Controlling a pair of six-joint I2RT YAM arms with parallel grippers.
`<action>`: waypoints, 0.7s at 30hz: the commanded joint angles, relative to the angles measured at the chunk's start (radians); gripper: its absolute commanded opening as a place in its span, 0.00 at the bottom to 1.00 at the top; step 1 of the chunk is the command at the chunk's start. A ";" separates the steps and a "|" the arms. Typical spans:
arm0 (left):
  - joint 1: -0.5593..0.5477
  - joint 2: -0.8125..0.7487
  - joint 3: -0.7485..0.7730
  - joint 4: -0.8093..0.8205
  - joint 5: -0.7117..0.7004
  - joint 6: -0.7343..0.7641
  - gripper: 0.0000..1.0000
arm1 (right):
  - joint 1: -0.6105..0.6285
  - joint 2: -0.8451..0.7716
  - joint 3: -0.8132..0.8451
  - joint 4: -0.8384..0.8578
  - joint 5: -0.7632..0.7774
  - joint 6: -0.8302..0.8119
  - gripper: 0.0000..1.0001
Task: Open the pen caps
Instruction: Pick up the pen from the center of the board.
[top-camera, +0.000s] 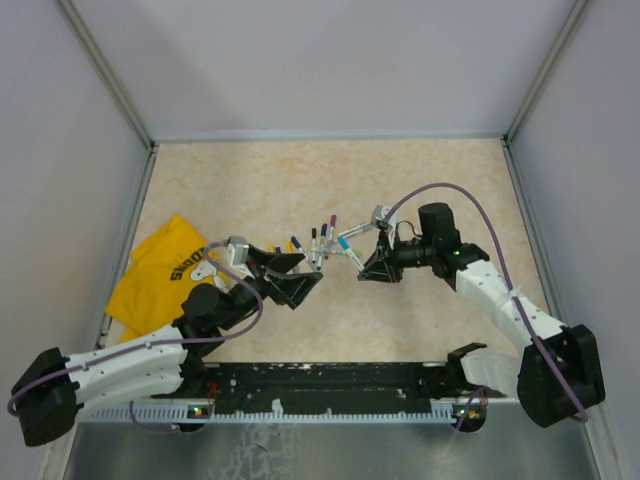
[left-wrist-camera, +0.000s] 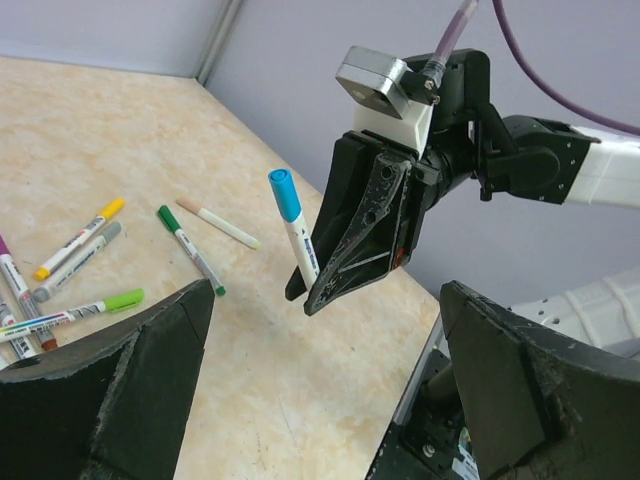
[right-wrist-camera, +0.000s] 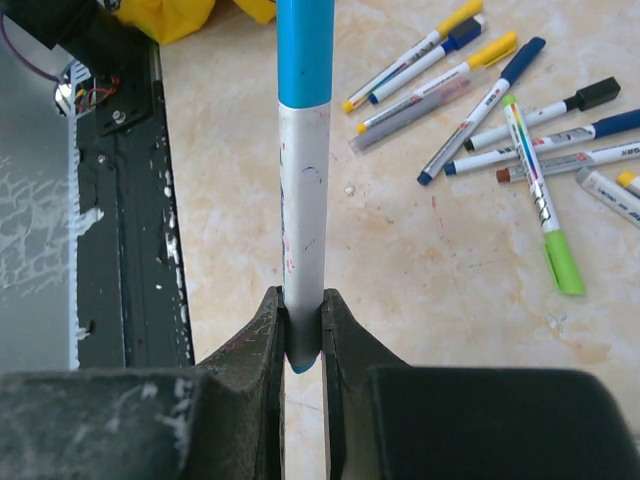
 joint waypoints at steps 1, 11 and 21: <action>0.009 0.001 -0.011 0.007 0.073 -0.005 0.99 | -0.008 -0.026 0.058 -0.085 0.006 -0.106 0.00; 0.039 0.062 -0.037 0.084 0.093 -0.039 0.99 | -0.008 -0.019 0.060 -0.108 0.003 -0.127 0.00; 0.174 0.189 -0.103 0.332 0.255 -0.208 0.99 | -0.007 -0.004 0.062 -0.114 -0.003 -0.135 0.00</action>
